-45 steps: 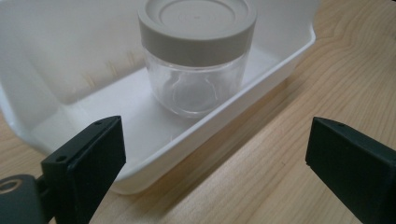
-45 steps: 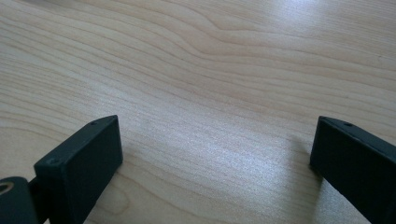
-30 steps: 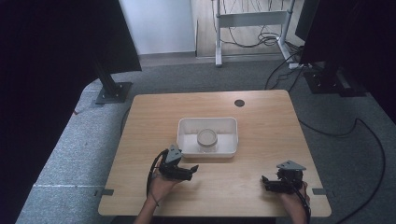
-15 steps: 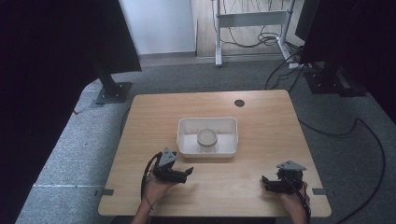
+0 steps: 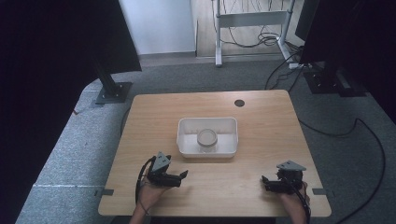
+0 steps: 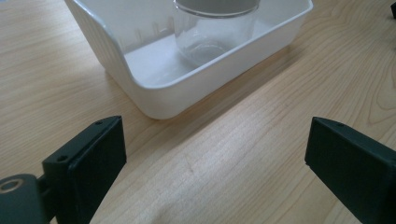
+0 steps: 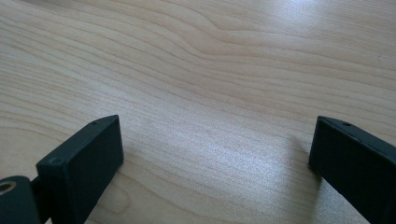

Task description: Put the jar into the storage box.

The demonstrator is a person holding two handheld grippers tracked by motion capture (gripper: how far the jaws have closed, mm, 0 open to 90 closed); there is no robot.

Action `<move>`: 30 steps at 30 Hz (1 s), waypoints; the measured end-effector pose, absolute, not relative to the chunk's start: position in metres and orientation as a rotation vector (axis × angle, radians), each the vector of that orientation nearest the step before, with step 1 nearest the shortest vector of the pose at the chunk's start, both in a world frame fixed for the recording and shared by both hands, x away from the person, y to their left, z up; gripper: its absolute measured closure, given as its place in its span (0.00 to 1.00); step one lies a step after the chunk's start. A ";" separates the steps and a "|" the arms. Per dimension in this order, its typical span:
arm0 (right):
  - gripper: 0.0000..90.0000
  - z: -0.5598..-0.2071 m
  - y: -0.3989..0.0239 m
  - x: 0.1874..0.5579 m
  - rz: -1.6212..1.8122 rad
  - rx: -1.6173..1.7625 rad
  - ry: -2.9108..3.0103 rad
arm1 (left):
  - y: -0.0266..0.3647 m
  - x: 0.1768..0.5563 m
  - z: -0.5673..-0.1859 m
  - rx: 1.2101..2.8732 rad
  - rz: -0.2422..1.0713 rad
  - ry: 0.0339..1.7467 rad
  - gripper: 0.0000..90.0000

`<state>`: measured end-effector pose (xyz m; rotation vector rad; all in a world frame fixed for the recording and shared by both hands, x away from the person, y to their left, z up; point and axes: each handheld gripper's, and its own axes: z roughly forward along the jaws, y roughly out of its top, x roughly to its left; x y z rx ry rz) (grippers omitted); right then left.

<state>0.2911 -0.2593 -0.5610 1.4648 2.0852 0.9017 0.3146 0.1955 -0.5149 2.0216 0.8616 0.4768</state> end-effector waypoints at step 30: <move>0.03 -0.561 -0.259 0.291 0.901 1.466 2.083 | 0.220 0.301 -0.538 2.033 0.483 0.933 0.06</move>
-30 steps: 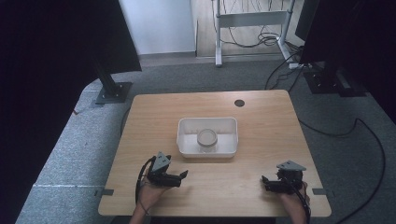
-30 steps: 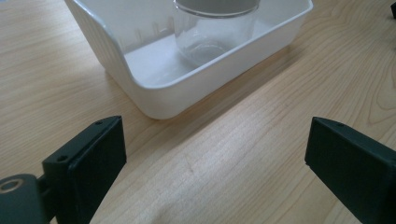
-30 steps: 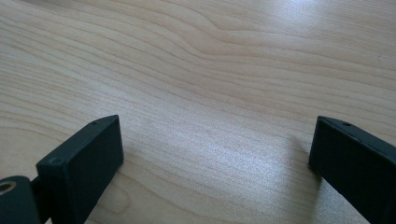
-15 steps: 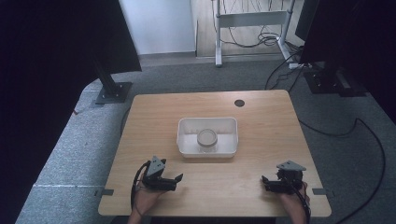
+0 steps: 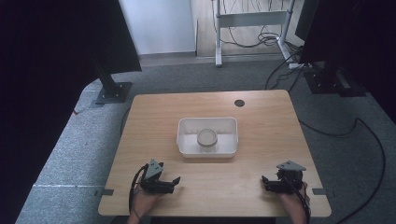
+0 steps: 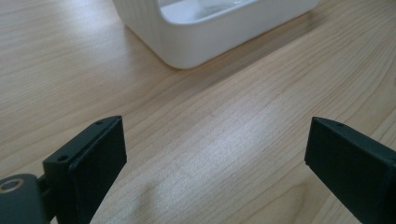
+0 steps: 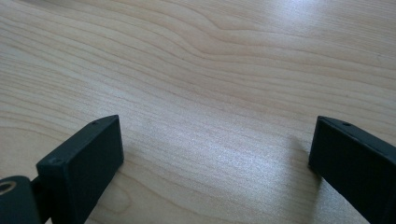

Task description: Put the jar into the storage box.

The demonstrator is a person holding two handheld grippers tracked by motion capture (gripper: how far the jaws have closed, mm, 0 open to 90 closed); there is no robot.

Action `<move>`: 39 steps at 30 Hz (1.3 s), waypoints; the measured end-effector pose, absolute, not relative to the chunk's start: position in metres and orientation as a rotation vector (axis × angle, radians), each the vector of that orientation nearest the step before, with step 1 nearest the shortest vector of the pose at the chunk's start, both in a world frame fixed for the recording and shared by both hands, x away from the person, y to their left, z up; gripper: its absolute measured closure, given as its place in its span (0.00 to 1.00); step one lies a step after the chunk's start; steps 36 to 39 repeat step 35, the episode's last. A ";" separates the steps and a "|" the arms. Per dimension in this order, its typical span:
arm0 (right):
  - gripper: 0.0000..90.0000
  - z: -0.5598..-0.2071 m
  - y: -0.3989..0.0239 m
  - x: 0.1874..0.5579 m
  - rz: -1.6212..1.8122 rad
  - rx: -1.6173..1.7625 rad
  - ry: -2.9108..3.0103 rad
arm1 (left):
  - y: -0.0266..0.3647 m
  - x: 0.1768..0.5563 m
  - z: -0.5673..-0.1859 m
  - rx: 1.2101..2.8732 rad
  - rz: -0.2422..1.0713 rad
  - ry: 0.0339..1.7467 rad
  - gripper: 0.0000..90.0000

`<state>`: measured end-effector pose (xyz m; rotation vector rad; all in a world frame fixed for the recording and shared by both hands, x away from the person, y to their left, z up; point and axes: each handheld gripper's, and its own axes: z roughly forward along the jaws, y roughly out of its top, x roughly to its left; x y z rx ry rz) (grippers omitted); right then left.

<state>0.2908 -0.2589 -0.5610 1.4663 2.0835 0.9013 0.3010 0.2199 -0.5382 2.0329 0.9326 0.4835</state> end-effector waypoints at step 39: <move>0.03 -0.561 -0.259 0.291 0.902 1.466 2.083 | 0.219 0.307 -0.554 2.170 0.439 1.005 0.06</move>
